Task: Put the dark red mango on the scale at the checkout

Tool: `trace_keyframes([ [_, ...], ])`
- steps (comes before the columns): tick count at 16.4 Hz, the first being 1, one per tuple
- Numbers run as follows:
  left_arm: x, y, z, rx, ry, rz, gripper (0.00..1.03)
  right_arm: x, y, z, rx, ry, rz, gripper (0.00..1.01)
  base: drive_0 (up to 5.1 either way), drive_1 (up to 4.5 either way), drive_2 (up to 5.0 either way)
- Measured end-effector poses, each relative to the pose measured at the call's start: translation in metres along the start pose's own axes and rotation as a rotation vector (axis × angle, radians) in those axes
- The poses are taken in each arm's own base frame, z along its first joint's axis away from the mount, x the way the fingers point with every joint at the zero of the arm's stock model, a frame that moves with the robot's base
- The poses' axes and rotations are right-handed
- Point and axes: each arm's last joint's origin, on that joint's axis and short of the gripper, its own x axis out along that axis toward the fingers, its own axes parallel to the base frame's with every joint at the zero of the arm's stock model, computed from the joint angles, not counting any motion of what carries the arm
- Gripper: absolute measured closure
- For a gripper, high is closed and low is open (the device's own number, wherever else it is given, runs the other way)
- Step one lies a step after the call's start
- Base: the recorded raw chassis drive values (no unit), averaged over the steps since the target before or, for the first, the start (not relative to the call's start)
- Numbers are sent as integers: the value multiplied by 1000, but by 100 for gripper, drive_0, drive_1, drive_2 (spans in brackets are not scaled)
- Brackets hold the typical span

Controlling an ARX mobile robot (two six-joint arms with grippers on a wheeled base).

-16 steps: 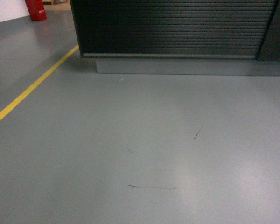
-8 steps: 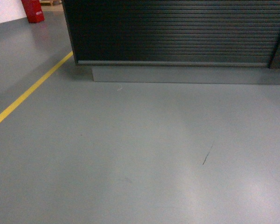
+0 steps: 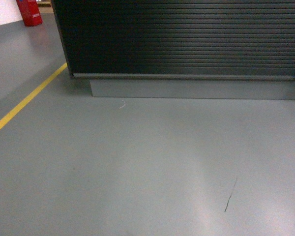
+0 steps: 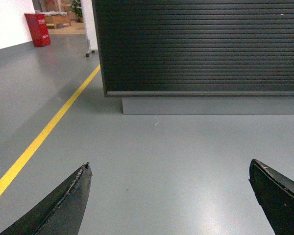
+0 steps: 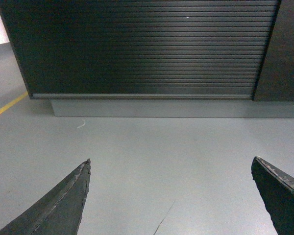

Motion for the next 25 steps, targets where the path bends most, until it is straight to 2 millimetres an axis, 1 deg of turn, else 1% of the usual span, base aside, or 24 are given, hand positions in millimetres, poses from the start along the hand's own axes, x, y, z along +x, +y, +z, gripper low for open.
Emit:
trace_keyframes([
  [11,0,0,0,0,-1,0,5,0,0,0,0,-3,0,3,3,437,-430],
  [25,0,0,0,0,2,0,5,0,0,0,0,-1,0,3,4,289,-281],
])
